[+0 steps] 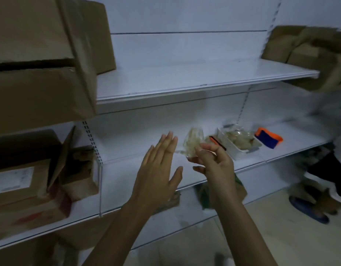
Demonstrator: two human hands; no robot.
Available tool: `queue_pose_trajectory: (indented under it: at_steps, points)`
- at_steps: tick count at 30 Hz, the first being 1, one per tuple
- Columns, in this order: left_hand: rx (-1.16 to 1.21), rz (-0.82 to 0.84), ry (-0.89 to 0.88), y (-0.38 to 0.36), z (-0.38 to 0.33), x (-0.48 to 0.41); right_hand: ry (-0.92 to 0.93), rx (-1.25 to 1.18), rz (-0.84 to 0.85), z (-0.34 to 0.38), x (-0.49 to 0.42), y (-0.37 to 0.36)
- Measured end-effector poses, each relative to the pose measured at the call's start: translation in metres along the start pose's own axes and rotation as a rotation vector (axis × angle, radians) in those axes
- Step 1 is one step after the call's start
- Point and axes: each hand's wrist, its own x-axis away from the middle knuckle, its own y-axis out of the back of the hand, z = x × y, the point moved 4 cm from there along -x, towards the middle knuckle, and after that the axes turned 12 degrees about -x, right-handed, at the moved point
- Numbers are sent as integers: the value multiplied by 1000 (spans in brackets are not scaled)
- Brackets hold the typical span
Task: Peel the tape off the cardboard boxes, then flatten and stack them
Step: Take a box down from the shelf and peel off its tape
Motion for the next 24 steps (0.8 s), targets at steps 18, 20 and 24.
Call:
queue_pose_trajectory:
  at_steps: [18, 20, 24]
  points:
    - [92, 563, -64, -257, -158, -187, 89, 716, -348, -42, -333, 293]
    - [113, 567, -28, -269, -163, -201, 169, 887, -252, -53, -380, 296]
    - [147, 583, 62, -282, -160, -211, 206, 1318, 39, -84, -434, 280]
